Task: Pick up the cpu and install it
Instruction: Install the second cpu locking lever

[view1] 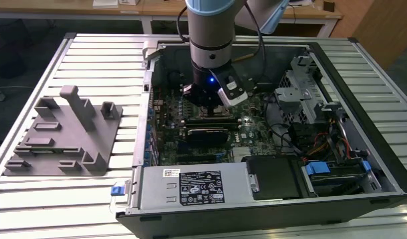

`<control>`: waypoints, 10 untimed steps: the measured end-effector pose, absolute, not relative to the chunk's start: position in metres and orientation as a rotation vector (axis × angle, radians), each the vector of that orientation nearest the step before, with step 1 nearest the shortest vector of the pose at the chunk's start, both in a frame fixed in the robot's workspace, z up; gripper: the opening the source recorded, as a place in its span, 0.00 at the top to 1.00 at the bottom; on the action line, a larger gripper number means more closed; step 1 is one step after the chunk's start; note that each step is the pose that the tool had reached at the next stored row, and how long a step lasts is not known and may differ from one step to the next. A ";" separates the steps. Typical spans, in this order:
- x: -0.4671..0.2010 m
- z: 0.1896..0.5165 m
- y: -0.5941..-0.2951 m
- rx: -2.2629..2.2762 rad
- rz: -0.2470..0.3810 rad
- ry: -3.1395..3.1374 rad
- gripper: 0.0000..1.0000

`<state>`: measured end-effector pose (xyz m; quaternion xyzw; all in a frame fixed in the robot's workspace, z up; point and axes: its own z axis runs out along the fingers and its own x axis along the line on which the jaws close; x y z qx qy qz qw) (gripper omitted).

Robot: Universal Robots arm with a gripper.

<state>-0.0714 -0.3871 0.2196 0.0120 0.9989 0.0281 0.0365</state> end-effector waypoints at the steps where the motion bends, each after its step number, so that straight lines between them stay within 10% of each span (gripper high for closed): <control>1: -0.072 0.219 -0.388 0.037 0.087 3.067 0.89; 10: -0.075 0.216 -0.399 0.039 0.128 3.066 0.89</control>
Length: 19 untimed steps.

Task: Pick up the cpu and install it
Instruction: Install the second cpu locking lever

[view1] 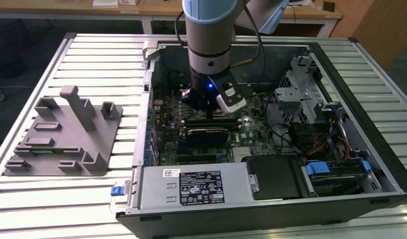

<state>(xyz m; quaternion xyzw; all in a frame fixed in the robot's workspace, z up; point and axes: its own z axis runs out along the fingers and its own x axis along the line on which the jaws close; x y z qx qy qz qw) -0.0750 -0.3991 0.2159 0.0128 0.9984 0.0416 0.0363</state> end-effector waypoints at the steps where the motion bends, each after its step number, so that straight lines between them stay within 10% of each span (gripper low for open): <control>1: -0.076 0.216 -0.400 0.040 0.139 3.066 0.89; 19: -0.086 0.209 -0.419 0.045 0.334 3.052 0.89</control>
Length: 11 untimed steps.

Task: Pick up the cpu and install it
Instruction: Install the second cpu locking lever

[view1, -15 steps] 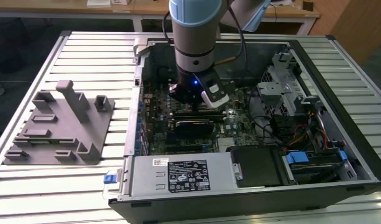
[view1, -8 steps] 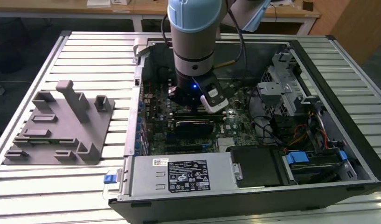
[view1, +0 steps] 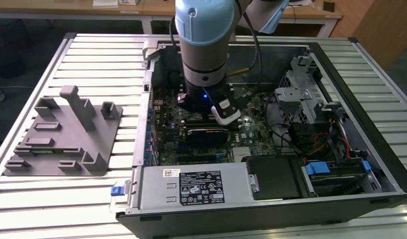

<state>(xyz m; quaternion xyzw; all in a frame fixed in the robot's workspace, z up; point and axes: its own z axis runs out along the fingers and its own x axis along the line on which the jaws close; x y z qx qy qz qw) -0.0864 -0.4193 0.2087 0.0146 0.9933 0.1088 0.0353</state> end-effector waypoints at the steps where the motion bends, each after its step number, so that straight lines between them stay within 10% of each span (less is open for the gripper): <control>1: -0.088 0.208 -0.420 0.045 0.348 3.051 0.89; 11: -0.097 0.201 -0.425 0.047 0.400 3.045 0.89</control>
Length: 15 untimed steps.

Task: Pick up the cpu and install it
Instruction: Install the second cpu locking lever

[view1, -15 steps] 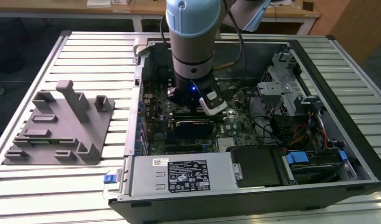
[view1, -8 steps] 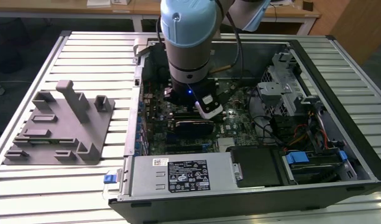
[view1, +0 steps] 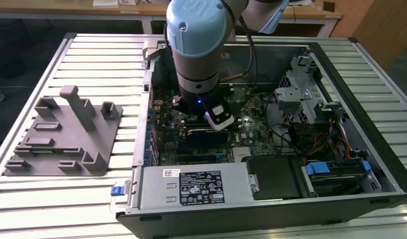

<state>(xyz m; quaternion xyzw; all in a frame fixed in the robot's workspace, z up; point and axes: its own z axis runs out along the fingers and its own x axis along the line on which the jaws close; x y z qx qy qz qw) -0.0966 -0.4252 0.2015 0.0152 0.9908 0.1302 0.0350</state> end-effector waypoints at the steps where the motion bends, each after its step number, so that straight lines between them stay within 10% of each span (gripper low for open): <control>1: -0.097 0.201 -0.425 0.047 0.405 3.044 0.89; 15: -0.101 0.190 -0.425 0.049 0.478 3.035 0.89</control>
